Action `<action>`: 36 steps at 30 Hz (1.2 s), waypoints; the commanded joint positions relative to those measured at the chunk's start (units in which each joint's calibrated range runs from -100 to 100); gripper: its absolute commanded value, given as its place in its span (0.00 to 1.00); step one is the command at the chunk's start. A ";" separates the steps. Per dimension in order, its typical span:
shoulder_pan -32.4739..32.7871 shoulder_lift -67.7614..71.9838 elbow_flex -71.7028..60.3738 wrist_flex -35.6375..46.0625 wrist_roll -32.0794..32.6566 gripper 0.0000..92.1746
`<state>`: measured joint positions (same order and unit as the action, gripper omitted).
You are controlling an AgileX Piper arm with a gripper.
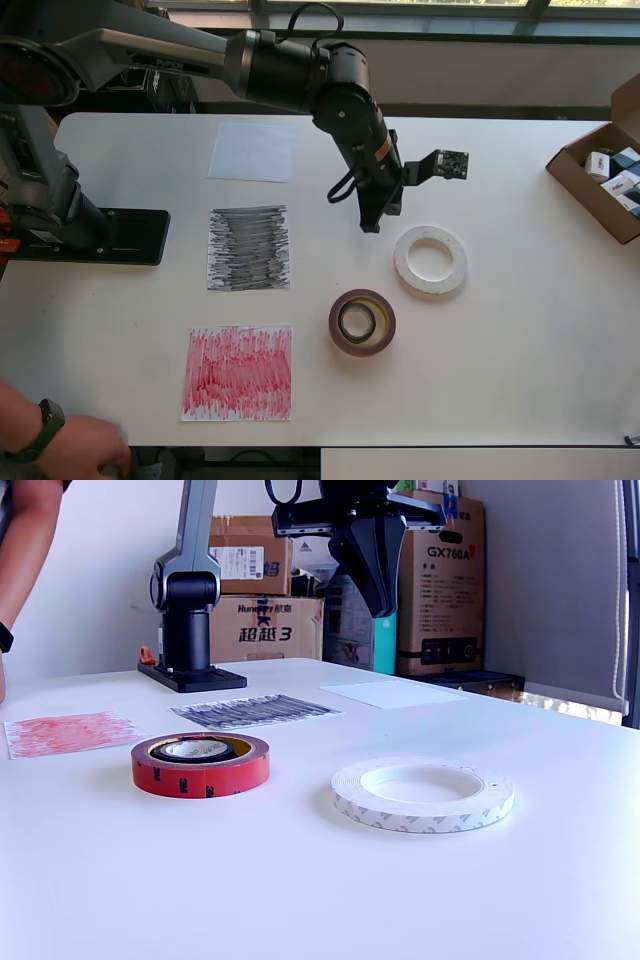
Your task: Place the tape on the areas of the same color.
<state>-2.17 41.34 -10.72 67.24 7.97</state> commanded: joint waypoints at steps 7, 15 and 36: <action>-0.02 7.40 -8.68 0.01 13.57 0.05; -1.68 11.70 -10.41 0.01 18.48 0.27; -3.89 17.50 -10.50 -0.67 38.54 0.53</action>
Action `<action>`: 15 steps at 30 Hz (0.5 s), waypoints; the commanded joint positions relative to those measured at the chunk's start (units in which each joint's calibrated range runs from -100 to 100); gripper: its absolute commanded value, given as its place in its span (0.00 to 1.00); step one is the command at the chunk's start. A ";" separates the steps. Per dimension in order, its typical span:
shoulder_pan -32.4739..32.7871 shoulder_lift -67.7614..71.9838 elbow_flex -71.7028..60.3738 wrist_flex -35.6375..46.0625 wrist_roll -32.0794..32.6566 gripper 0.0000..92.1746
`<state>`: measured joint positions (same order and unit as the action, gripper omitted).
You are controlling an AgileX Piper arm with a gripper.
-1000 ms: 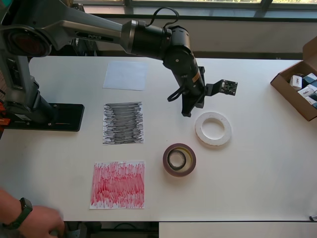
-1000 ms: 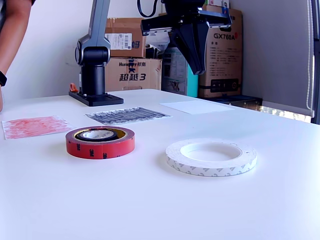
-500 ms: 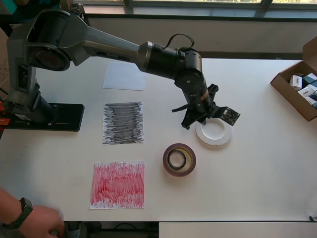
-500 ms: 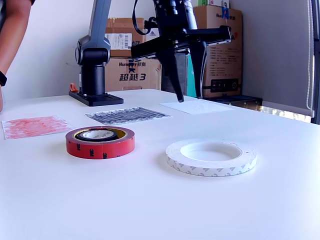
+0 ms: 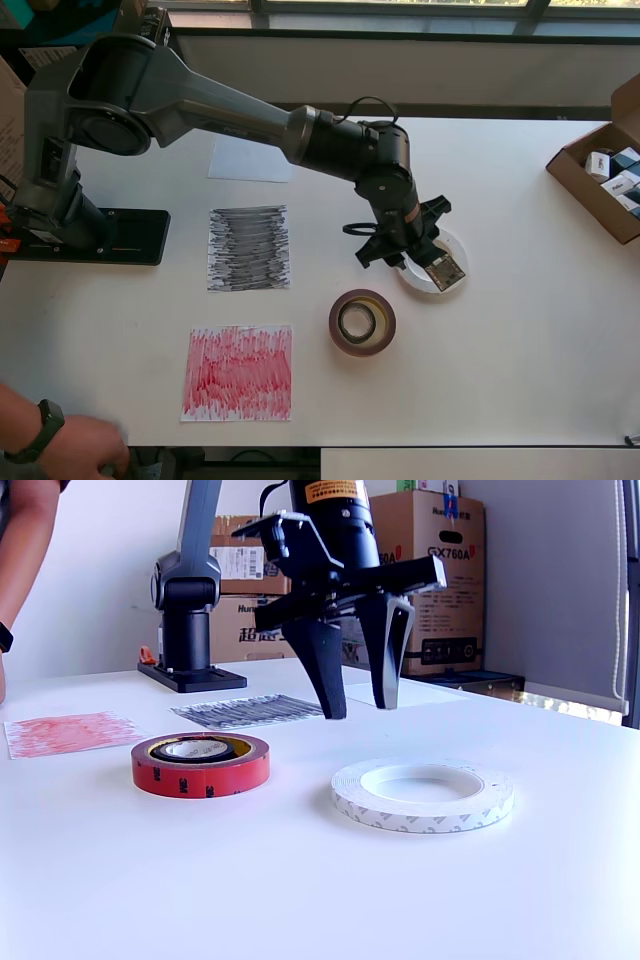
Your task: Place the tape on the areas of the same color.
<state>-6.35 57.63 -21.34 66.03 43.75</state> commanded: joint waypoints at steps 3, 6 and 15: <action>0.37 2.15 0.12 0.45 2.76 0.53; 0.45 2.89 0.03 -0.14 3.41 0.53; 0.84 3.46 0.03 -2.68 4.64 0.53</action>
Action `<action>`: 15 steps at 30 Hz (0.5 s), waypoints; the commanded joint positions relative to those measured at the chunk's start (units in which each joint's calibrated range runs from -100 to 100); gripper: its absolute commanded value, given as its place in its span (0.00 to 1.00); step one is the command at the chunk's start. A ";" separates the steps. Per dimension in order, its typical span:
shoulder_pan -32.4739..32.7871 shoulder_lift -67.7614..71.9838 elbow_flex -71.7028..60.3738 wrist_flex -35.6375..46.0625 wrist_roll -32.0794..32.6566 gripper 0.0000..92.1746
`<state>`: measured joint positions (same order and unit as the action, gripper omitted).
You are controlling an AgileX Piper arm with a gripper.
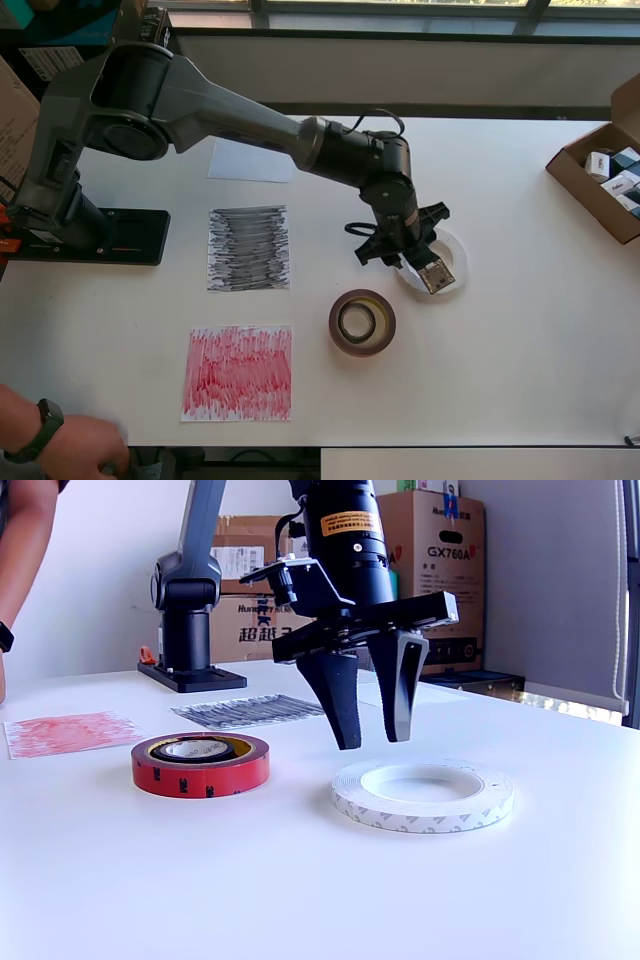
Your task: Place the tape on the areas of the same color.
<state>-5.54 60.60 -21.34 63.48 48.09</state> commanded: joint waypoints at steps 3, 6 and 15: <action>0.10 1.61 0.03 -0.14 0.63 0.53; 0.02 3.29 -1.25 -0.05 2.02 0.53; 0.10 5.44 -2.88 -0.05 2.02 0.52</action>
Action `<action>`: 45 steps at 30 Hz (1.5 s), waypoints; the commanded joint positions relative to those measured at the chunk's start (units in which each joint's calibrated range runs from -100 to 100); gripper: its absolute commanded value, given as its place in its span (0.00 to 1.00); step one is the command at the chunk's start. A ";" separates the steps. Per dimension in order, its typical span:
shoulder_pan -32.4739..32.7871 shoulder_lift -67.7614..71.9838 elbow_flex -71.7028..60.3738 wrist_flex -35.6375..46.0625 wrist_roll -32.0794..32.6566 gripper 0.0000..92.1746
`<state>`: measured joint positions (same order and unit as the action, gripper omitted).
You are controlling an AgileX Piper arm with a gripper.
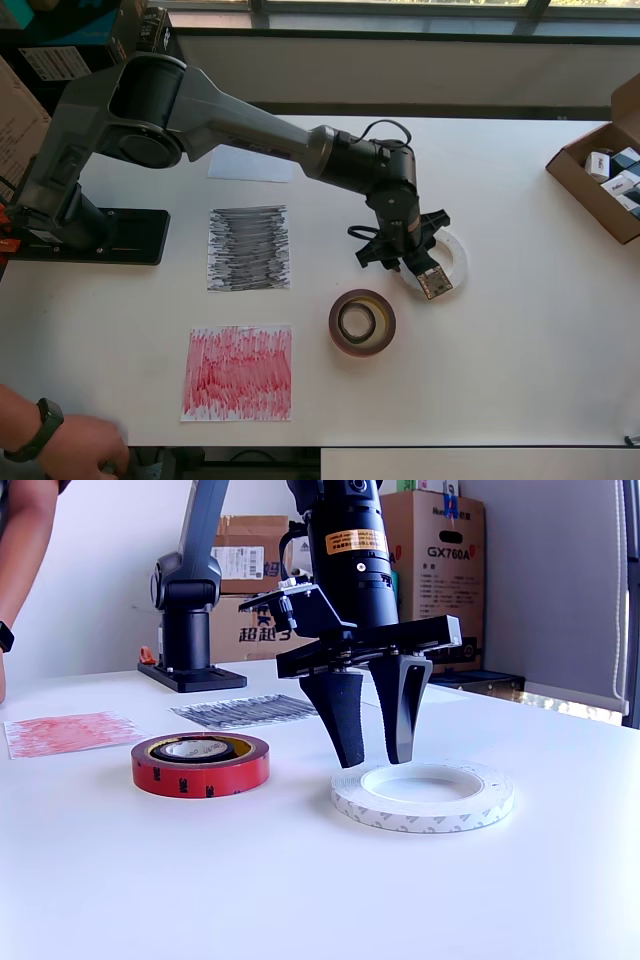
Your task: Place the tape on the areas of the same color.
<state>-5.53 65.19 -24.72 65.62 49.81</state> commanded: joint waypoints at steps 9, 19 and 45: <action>0.10 0.48 0.95 -1.43 0.39 0.52; -0.14 -0.64 0.77 1.37 0.39 0.52; 0.17 -3.54 0.68 4.51 5.71 0.52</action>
<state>-5.48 61.69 -23.52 69.86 54.28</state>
